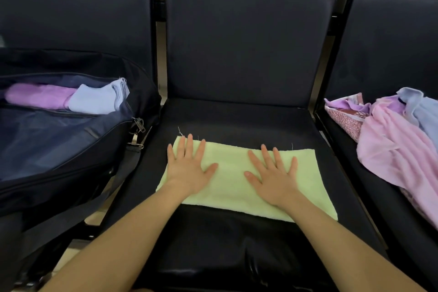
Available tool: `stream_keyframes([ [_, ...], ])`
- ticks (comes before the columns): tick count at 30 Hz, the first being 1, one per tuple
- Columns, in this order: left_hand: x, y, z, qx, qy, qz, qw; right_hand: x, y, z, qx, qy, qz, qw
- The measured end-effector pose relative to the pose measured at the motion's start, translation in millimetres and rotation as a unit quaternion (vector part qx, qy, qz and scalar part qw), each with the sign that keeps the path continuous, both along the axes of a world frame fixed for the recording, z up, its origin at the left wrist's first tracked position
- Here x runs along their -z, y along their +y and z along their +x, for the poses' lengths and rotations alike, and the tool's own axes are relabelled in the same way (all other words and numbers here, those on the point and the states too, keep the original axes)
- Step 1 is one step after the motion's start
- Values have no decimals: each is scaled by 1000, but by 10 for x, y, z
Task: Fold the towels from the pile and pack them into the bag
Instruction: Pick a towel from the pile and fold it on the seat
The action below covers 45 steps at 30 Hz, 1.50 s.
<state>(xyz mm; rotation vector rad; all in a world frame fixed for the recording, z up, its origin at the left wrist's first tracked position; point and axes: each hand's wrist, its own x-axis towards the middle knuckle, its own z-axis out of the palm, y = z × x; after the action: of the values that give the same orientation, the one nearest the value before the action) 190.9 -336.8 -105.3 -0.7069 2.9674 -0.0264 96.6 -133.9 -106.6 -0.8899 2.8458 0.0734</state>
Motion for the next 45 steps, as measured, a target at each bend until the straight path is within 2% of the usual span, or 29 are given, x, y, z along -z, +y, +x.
stream_keyframes([
  [4,-41,47,-1,-29,41,8,999,-36,-36,-106,-20,10,-17,1000],
  [6,-71,81,42,-72,81,-20,994,-51,-13,-72,-22,12,-32,999],
  [9,-138,162,132,-125,26,-67,990,-122,44,11,-47,17,-56,997],
  [12,-181,238,208,-96,-3,-91,991,-164,128,62,-98,3,-46,994],
  [18,-181,192,319,-63,126,-152,978,-37,206,99,-118,-12,0,993],
  [22,-320,41,372,-2,269,-168,948,-7,57,178,-126,-25,11,992],
  [27,-587,-11,506,60,357,-221,905,-1,-368,414,-144,-94,-36,984],
  [33,-717,151,520,110,392,-188,894,-77,-511,536,-129,-167,-156,965],
  [35,-724,257,438,114,407,-176,889,-137,-337,458,-123,-120,-175,970],
  [37,-701,394,333,126,423,-160,883,-170,-70,350,-118,-32,-134,983],
  [39,-673,560,200,128,426,-139,885,-164,221,245,-91,9,-116,989],
  [45,-623,1175,-221,92,374,-29,922,-183,583,167,13,-38,-219,975],
])
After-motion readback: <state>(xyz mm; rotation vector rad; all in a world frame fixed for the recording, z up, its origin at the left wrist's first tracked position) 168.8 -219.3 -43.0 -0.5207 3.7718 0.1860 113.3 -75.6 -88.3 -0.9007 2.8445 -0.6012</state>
